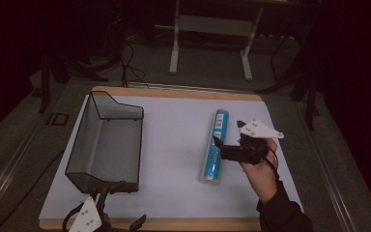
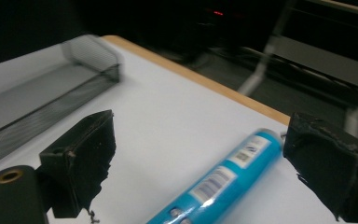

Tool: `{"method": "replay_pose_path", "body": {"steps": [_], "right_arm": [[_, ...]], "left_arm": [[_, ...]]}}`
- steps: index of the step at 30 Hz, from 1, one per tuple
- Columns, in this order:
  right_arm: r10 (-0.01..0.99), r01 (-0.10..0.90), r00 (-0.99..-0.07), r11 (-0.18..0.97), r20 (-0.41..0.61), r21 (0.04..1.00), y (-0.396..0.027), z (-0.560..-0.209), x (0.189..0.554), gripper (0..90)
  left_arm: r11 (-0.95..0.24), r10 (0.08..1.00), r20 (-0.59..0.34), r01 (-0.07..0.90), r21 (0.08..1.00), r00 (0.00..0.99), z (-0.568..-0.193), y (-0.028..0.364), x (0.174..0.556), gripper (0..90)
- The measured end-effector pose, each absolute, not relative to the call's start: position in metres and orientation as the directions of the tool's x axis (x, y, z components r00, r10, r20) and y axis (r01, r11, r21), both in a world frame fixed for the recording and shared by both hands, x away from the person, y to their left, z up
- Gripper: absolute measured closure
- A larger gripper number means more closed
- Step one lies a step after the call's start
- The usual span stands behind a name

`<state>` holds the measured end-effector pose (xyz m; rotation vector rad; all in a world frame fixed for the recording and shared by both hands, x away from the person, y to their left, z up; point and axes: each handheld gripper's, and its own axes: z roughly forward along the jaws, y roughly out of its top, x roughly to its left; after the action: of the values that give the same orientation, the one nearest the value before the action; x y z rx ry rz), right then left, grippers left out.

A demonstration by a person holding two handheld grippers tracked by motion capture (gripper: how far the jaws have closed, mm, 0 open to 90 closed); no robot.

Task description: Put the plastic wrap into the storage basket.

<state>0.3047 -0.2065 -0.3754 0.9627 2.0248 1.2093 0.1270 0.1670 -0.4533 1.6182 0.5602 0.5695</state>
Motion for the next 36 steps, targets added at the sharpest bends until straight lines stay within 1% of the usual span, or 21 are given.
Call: {"method": "replay_pose_path", "body": {"steps": [1, 3, 4, 8, 10, 13, 14, 18, 25, 26, 30, 35, 36], "right_arm": [[0.814, 0.298, -0.57, 0.328, -0.108, 0.896, -0.205, -0.375, 0.309, 8.5], [0.854, 0.345, -0.509, 0.316, -0.106, 0.884, -0.2, -0.376, 0.317, 8.5], [0.853, 0.366, -0.515, 0.304, -0.08, 0.88, -0.199, -0.376, 0.32, 8.5], [0.881, 0.423, -0.468, 0.293, -0.07, 0.858, -0.192, -0.378, 0.333, 8.5], [0.888, 0.47, -0.458, 0.271, -0.03, 0.84, -0.19, -0.378, 0.341, 8.6], [0.906, 0.531, -0.424, 0.253, -0.005, 0.809, -0.185, -0.381, 0.351, 8.6], [0.913, 0.544, -0.408, 0.252, -0.011, 0.8, -0.184, -0.382, 0.354, 8.6], [0.932, 0.578, -0.362, 0.21, 0.017, 0.789, -0.182, -0.388, 0.364, 8.7], [0.955, 0.645, -0.296, 0.184, 0.021, 0.741, -0.177, -0.402, 0.384, 9.9], [0.957, 0.657, -0.288, 0.176, 0.028, 0.733, -0.177, -0.404, 0.387, 11.0], [0.966, 0.697, -0.252, 0.143, 0.053, 0.703, -0.177, -0.415, 0.397, 11.0], [0.979, 0.764, -0.182, 0.079, 0.096, 0.64, -0.177, -0.428, 0.411, 11.1], [0.98, 0.773, -0.173, 0.071, 0.101, 0.631, -0.177, -0.431, 0.413, 12.4]], "left_arm": [[-0.112, 0.649, 0.046, 0.035, 0.993, 0.759, -0.453, 0.167, 0.127, 2.8], [-0.112, 0.647, 0.046, 0.035, 0.993, 0.761, -0.453, 0.167, 0.127, 2.8], [-0.111, 0.646, 0.045, 0.035, 0.993, 0.762, -0.453, 0.167, 0.127, 2.8], [-0.109, 0.645, 0.043, 0.036, 0.993, 0.763, -0.453, 0.167, 0.127, 2.9], [-0.109, 0.644, 0.043, 0.036, 0.993, 0.764, -0.453, 0.167, 0.127, 2.8], [-0.108, 0.644, 0.043, 0.036, 0.994, 0.764, -0.453, 0.167, 0.127, 2.8], [-0.108, 0.644, 0.043, 0.035, 0.994, 0.764, -0.453, 0.167, 0.127, 2.8], [-0.109, 0.642, 0.044, 0.034, 0.993, 0.765, -0.453, 0.167, 0.127, 2.8], [-0.112, 0.64, 0.045, 0.035, 0.993, 0.767, -0.454, 0.166, 0.126, 2.8], [-0.114, 0.64, 0.047, 0.034, 0.993, 0.767, -0.454, 0.166, 0.126, 2.8], [-0.117, 0.639, 0.048, 0.035, 0.992, 0.768, -0.454, 0.166, 0.127, 2.8], [-0.119, 0.638, 0.05, 0.035, 0.992, 0.768, -0.454, 0.165, 0.126, 2.8], [-0.118, 0.639, 0.05, 0.033, 0.992, 0.767, -0.454, 0.165, 0.126, 2.8]]}}
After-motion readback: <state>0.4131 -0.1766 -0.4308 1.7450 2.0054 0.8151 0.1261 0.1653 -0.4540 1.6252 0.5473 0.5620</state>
